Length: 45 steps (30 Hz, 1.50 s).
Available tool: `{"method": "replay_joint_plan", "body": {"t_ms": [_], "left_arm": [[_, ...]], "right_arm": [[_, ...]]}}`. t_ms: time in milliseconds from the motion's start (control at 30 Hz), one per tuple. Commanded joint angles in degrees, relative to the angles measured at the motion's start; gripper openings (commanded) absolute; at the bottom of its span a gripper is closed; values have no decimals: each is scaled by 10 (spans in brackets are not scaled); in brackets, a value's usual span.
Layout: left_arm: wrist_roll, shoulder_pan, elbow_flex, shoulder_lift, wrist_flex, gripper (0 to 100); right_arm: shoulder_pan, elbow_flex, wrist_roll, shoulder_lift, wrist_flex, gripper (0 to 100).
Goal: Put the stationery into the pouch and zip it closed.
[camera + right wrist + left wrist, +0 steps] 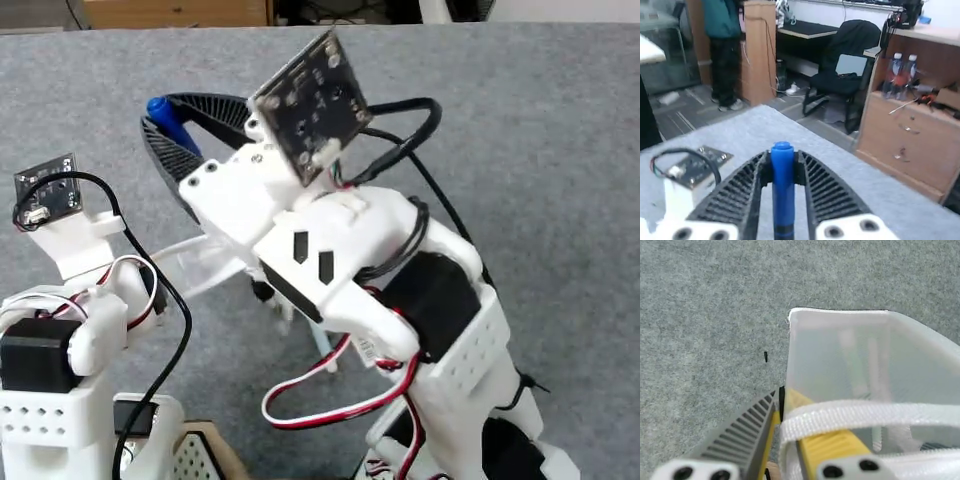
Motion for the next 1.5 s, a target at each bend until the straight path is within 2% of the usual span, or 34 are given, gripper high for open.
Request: {"method": "replay_joint_plan", "body": {"t_ms": [0,233,400,533,800,900,1200,1467], "left_arm": [[8,0,3,12,4,28],[20,6,4,14,-20,28],[43,115,-3,13,-18,28],[42,151,-41,11,-4,28],[44,162,-100,13,4,28],[44,193,-100,12,5,28],[41,211,-77,13,3,28],[40,211,-38,13,-30,28]], "right_arm": [[-5,1,-58,-12,-20,12],[-5,8,-101,-33,-4,12],[-3,8,-92,-47,-4,12],[-2,-8,-61,-74,12,12],[-1,-44,-12,-110,54,12],[22,-36,-2,-114,54,12],[69,59,-1,-113,-10,12],[69,90,-6,-112,-35,12]]}}
